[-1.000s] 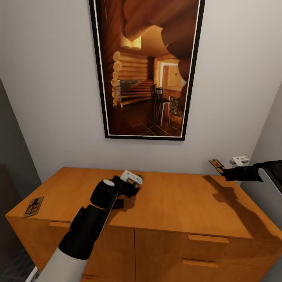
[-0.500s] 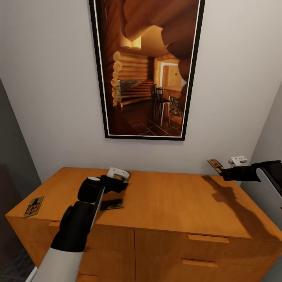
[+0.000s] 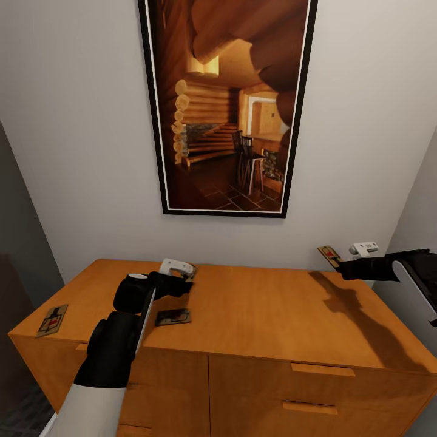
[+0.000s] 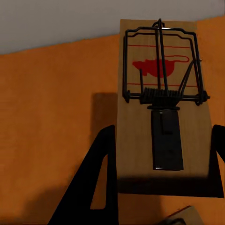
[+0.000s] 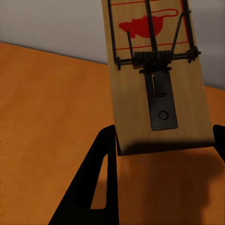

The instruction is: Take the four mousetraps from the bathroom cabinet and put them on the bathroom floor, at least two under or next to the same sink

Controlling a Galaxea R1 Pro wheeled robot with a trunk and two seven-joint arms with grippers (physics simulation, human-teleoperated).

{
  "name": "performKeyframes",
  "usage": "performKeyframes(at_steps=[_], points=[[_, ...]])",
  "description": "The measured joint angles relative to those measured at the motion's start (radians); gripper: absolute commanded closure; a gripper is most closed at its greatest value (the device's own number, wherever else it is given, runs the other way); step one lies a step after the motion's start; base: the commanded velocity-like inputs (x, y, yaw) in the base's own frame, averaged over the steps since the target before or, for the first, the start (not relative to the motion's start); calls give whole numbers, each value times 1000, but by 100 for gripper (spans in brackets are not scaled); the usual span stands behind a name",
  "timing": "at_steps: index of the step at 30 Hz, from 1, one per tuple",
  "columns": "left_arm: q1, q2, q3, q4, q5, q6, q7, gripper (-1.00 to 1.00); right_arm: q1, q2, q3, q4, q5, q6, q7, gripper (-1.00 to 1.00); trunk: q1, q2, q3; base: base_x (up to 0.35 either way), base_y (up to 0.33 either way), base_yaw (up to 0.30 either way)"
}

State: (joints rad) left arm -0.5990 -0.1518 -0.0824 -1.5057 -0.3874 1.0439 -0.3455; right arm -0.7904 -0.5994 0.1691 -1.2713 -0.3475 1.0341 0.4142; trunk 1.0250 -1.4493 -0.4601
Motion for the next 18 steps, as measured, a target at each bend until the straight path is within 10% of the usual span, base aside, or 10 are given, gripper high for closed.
performKeyframes(at_steps=[5,18], points=[[0,1,65,-1,1,0,1,100,0,0,0,0,0,0,2,100,0,0,0,0,0,0],[0,3,80,-3,2,0,1,100,0,8,0,0,-1,3,3,100,0,0,0,0,0,0]])
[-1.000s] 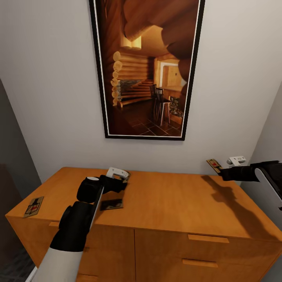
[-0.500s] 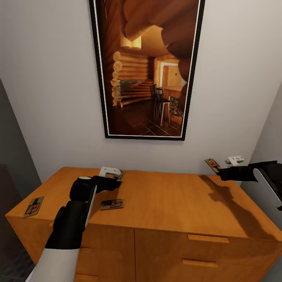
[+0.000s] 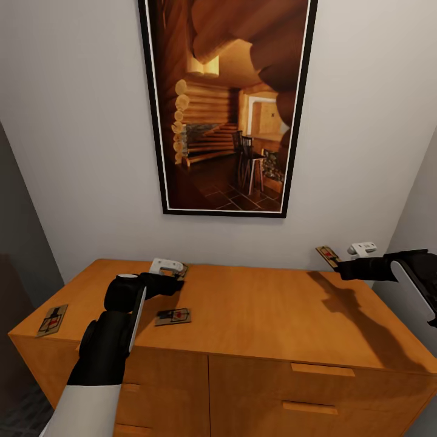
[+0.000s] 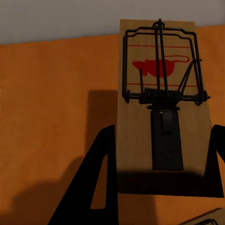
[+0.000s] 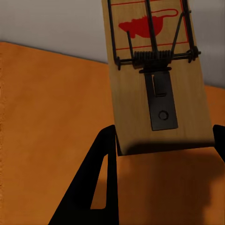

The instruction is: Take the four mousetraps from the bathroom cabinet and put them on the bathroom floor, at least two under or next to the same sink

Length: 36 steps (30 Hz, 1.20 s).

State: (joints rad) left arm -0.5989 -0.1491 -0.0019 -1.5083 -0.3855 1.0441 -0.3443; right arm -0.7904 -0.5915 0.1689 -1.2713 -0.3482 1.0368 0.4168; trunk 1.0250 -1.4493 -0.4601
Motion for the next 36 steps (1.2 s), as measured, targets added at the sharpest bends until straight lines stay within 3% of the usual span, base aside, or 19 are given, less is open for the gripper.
performKeyframes(at_steps=[17,29,36], points=[[0,-1,0,0,0,0,0,100,0,0,-1,-13,0,8,2,100,0,0,0,0,0,0],[0,2,-3,-1,0,0,0,100,0,4,-1,-12,-2,-2,-6,100,1,0,0,-302,20,0],[0,3,-4,-2,-1,0,0,100,0,32,-1,-12,1,-2,-8,100,1,0,0,-337,0,0]])
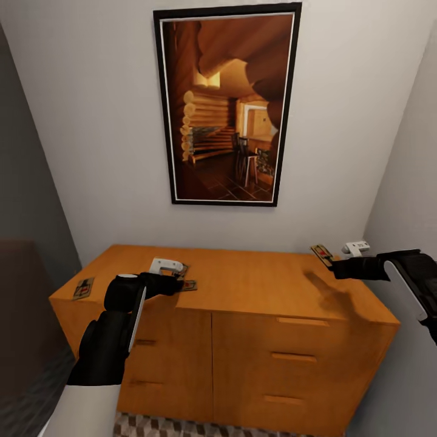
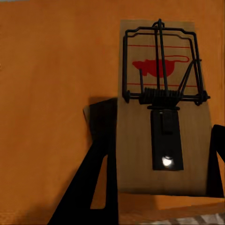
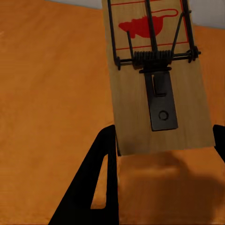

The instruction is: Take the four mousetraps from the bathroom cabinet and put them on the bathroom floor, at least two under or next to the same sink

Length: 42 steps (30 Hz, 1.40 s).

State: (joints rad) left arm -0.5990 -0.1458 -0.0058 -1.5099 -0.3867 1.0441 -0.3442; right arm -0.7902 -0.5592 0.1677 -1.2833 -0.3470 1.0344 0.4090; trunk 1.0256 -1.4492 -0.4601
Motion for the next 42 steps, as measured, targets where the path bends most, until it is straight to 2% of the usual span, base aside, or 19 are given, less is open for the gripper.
performKeyframes(at_steps=[15,42], points=[[0,1,-2,1,0,0,-2,100,0,42,0,11,4,0,-12,100,0,0,0,-213,34,0],[0,-1,-2,1,1,0,-3,100,0,46,0,15,3,-8,-19,100,0,0,0,-278,204,0]])
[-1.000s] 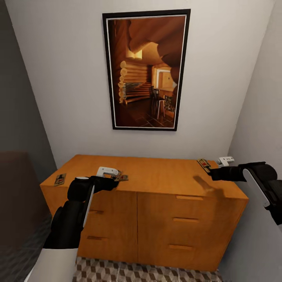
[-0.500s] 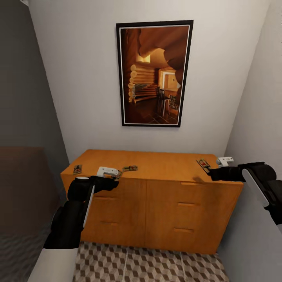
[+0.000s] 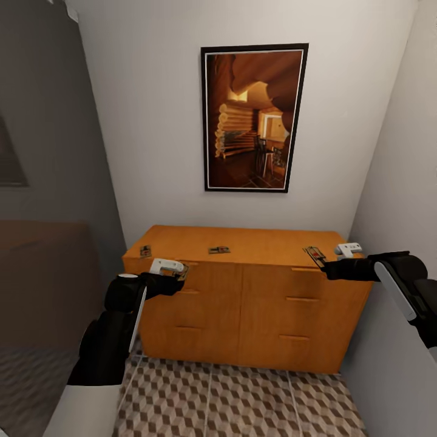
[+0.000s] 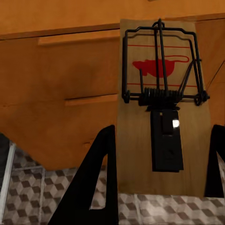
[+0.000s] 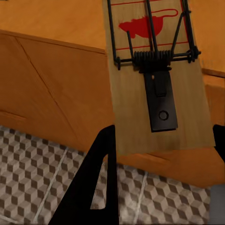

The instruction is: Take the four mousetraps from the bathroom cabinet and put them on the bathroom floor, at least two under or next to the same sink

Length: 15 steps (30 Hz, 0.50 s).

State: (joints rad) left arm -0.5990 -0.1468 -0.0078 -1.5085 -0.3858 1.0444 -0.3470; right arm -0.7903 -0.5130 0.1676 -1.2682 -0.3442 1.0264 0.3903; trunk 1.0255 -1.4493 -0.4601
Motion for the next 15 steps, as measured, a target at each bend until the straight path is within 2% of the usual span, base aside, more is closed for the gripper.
performKeyframes(at_steps=[3,5,7,9,10,12,14,15], points=[[0,1,0,0,0,0,0,100,0,11,0,4,-4,-19,-13,100,0,0,0,-267,201,0],[1,1,0,2,1,0,0,100,0,34,0,18,-5,-43,-28,100,0,0,0,-267,195,0],[1,2,0,7,1,0,-1,100,0,96,0,75,4,-88,-74,100,0,0,0,-267,191,0],[1,3,0,10,1,0,0,100,0,169,0,140,42,-146,-128,100,0,0,0,-267,188,0],[1,3,0,11,1,0,0,100,0,189,0,158,58,-165,-141,100,0,0,0,-268,187,0],[1,5,1,18,1,0,0,100,0,256,0,224,108,-243,-177,100,0,0,0,-268,187,0],[1,7,2,28,1,-1,0,100,0,291,-1,263,144,-295,-189,100,0,0,0,-270,185,0],[1,7,2,33,2,-2,0,100,0,299,-1,272,153,-309,-192,100,0,0,0,-272,184,0]])
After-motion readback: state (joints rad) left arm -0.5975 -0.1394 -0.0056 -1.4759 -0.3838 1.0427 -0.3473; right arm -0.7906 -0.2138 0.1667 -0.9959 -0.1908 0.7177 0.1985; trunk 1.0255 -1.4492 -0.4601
